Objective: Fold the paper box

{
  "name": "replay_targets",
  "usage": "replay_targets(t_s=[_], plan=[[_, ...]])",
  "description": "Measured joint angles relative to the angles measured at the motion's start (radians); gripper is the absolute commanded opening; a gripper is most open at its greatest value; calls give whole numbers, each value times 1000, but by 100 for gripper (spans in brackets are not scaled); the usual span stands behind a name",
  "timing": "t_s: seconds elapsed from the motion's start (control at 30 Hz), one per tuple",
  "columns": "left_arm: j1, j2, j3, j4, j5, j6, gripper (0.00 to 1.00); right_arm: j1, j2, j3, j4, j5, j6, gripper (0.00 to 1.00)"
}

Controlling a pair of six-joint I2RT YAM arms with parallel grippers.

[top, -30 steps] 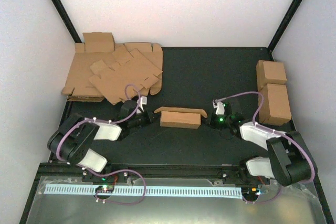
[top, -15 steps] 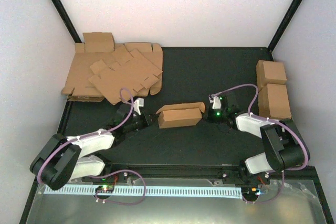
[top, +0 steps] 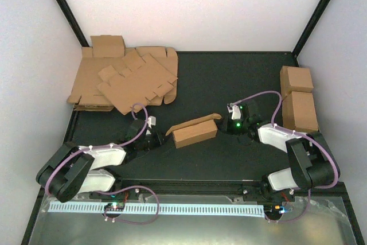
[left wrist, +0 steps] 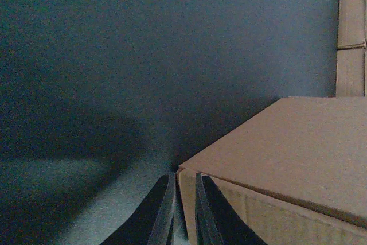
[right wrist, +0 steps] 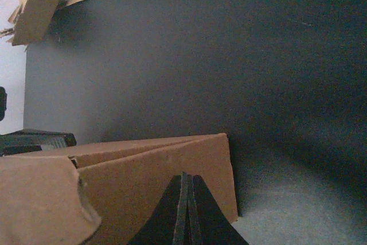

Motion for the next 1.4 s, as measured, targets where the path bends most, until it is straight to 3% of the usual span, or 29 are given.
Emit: replay_targets(t_s=[0.23, 0.47, 0.67, 0.87, 0.97, 1.07, 1.27, 1.4], plan=[[5, -66, 0, -87, -35, 34, 20, 0, -27, 24, -58, 40, -47, 2], [13, -331, 18, -318, -98, 132, 35, -2, -136, 21, -140, 97, -95, 2], [13, -496, 143, -565, -116, 272, 47, -2, -306, 5, -230, 108, -122, 2], [13, -547, 248, -698, -85, 385, 58, 19, -453, 4, -282, 83, -122, 2], [12, -550, 260, -719, -58, 420, 71, 74, -488, 7, -287, 64, -114, 2], [12, -550, 261, -731, -34, 452, 98, 121, -509, 9, -277, 43, -100, 2], [12, -594, 269, -774, -71, 435, 99, 201, -520, 13, -211, 28, -76, 2], [12, -676, 244, -726, -60, 424, 89, 254, -495, 11, -137, 29, -37, 2]])
